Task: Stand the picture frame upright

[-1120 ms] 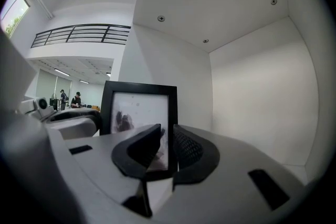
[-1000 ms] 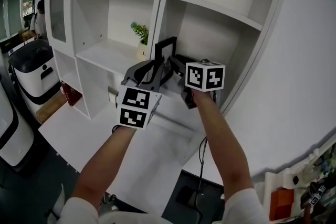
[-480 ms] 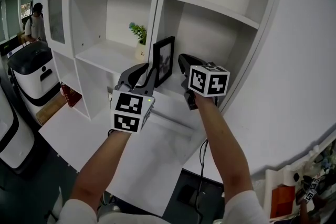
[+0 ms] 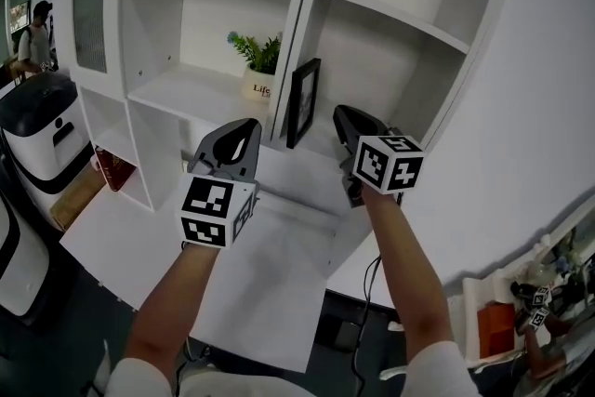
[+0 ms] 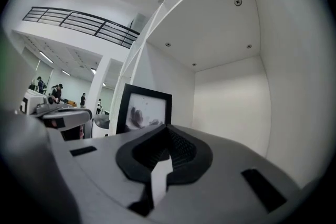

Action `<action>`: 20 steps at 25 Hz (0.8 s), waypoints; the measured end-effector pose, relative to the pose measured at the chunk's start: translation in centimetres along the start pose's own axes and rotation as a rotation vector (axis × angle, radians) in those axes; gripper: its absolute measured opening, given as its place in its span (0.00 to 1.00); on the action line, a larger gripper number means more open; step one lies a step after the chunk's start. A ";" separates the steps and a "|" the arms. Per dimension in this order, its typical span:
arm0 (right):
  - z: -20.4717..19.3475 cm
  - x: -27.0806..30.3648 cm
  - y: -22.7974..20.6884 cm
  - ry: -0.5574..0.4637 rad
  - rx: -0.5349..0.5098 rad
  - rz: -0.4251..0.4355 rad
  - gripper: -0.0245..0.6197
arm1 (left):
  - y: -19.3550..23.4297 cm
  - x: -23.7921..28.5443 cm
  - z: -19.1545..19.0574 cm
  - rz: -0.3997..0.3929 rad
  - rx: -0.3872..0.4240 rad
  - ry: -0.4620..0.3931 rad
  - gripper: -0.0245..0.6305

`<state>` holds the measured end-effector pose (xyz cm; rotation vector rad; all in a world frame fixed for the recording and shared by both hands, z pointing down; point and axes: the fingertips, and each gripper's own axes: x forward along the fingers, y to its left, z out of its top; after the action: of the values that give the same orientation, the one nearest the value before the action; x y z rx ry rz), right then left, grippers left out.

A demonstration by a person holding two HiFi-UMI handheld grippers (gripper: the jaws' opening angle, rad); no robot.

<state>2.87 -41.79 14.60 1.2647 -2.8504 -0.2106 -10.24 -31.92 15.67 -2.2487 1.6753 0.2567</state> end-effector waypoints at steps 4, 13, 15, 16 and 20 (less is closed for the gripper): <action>-0.1 -1.9 1.7 -0.065 0.056 -0.032 0.05 | 2.0 -2.8 -0.7 -0.060 -0.035 -0.007 0.06; 0.4 -7.4 7.2 -0.194 0.080 -0.060 0.05 | 6.9 -9.2 -0.7 -0.098 -0.137 -0.082 0.06; 0.4 -9.0 8.4 -0.209 0.074 -0.070 0.05 | 7.9 -10.6 -0.6 -0.100 -0.141 -0.086 0.06; 0.3 -9.9 8.9 -0.218 0.076 -0.078 0.05 | 8.4 -11.4 -0.5 -0.099 -0.141 -0.086 0.06; -1.0 -13.4 10.5 -0.237 0.128 -0.095 0.05 | 9.8 -14.3 -0.7 -0.097 -0.149 -0.080 0.06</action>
<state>4.17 -25.04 17.45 1.4963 -3.0466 -0.1944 -23.82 -21.93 19.63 -2.3851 1.5472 0.4556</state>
